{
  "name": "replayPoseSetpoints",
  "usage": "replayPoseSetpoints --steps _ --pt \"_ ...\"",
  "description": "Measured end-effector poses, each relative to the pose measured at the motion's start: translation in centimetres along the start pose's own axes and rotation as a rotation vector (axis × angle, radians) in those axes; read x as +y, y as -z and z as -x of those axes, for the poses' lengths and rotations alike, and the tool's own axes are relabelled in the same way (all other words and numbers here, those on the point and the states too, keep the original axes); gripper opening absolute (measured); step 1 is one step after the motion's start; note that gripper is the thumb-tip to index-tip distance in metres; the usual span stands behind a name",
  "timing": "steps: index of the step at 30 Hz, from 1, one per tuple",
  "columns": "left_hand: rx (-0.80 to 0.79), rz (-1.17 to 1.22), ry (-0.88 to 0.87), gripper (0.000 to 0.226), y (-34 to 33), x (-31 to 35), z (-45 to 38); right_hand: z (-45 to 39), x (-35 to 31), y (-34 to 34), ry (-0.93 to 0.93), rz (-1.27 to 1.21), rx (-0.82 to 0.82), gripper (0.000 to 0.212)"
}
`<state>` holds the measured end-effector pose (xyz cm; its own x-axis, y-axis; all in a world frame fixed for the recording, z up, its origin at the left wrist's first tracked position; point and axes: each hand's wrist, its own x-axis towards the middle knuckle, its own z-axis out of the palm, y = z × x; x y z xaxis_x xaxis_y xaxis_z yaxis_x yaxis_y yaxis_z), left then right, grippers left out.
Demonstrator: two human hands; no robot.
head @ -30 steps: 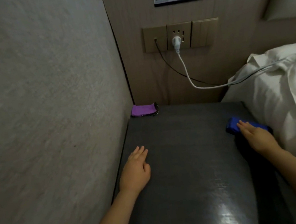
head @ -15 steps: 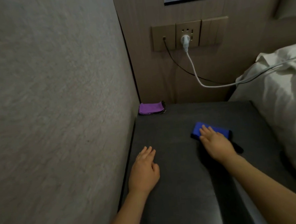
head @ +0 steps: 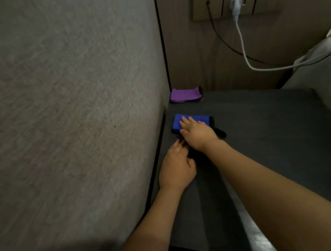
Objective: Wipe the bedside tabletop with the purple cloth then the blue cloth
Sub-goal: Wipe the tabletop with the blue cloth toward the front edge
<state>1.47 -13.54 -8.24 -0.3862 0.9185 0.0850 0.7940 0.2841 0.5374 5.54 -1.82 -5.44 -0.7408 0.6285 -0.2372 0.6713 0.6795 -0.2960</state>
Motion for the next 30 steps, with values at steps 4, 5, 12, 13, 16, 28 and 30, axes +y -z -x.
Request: replayPoseSetpoints --steps 4,5,12,13,16,28,30 --pt "0.002 -0.014 0.060 0.039 0.1 0.4 0.0 -0.5 -1.7 -0.3 0.118 0.056 -0.045 0.046" --pt "-0.004 -0.024 0.093 0.035 0.1 0.4 0.0 -0.4 -1.9 -0.3 0.143 0.069 -0.057 0.046" --pt "0.009 -0.012 0.081 0.034 -0.2 0.4 0.0 0.8 -0.9 -0.6 0.178 0.078 -0.081 0.044" --pt "0.011 -0.011 0.062 0.034 -0.1 0.4 0.1 0.9 -0.5 -0.7 0.172 0.054 -0.074 0.044" --pt "0.022 -0.030 -0.014 0.039 -0.3 0.1 0.2 1.8 1.1 -0.7 0.090 -0.107 -0.034 0.044" --pt "0.050 -0.088 -0.018 0.046 -0.6 -0.1 0.3 10.2 15.3 1.7 -0.199 -0.180 0.121 0.041" --pt "0.045 -0.102 -0.027 0.046 -0.6 0.0 0.4 11.4 17.4 1.7 -0.239 -0.178 0.135 0.041"
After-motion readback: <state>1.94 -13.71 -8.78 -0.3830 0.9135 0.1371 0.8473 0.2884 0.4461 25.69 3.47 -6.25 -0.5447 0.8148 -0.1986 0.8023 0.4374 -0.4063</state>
